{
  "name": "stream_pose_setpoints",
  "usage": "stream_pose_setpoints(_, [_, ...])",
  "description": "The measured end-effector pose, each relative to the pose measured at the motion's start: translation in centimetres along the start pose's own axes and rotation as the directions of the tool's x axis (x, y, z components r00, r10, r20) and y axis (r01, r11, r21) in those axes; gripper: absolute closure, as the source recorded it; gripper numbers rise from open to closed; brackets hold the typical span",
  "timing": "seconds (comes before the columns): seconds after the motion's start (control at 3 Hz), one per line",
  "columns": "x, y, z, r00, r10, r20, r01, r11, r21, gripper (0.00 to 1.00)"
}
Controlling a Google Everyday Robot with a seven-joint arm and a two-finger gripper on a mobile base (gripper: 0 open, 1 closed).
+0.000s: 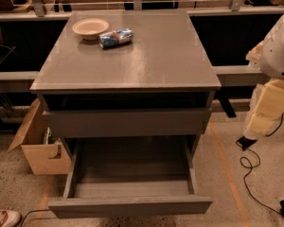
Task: Close middle drawer
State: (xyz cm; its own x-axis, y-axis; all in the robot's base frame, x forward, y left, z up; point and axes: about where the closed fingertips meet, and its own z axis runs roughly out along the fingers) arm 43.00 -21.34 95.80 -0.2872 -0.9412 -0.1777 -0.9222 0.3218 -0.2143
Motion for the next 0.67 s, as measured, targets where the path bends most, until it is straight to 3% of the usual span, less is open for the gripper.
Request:
stream_pose_setpoints(0.33, [1.3,2.7,3.7,0.994,0.086,-0.068,-0.089,0.9949,-0.046,0.00])
stream_pose_setpoints(0.67, [3.3,5.7,8.6,0.977,0.145,-0.156,-0.161,0.9823,-0.096,0.00])
